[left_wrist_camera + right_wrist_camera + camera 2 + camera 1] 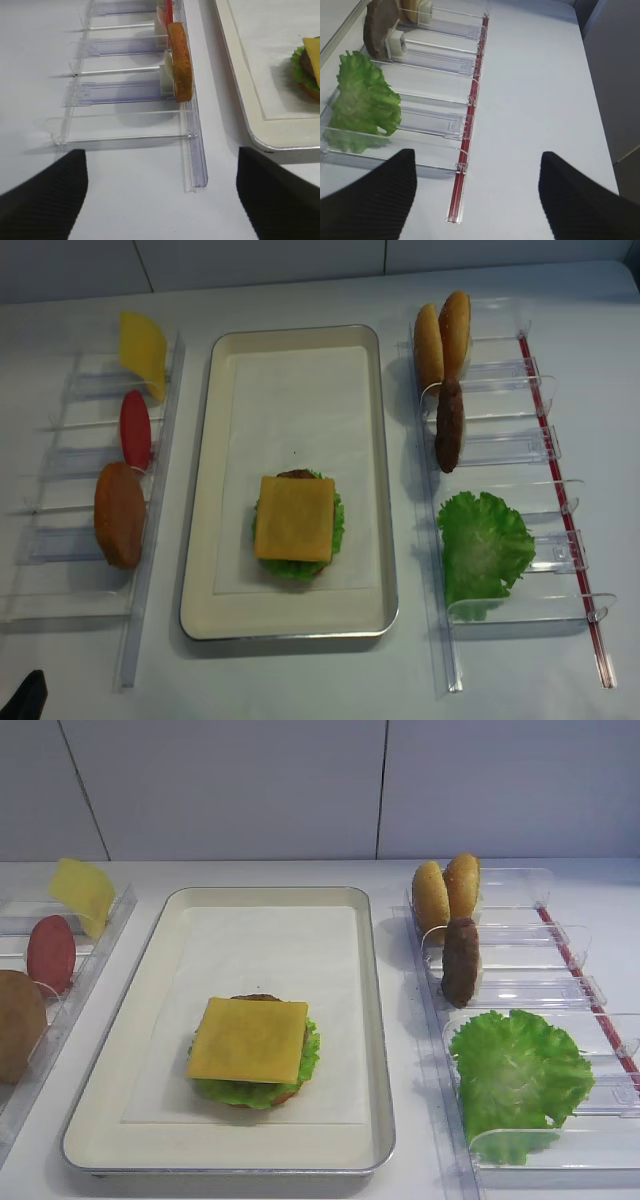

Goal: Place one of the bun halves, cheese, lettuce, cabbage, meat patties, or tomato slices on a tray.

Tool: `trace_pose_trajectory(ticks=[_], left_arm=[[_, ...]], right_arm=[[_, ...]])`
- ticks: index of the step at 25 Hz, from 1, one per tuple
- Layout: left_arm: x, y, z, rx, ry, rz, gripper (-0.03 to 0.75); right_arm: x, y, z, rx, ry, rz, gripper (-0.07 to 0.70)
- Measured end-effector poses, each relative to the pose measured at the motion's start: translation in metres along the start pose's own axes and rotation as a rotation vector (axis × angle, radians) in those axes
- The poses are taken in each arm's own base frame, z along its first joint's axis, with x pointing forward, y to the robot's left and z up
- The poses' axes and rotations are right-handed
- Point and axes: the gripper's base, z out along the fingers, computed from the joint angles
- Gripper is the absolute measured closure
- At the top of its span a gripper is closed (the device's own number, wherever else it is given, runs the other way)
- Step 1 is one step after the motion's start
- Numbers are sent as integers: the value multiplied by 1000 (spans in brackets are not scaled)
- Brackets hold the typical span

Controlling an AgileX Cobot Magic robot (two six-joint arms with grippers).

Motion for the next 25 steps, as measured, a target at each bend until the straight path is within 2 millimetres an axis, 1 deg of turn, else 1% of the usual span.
trace_pose_trajectory(ticks=[25], left_arm=[[0,0,0,0,0,0,132]], right_arm=[[0,0,0,0,0,4,108]])
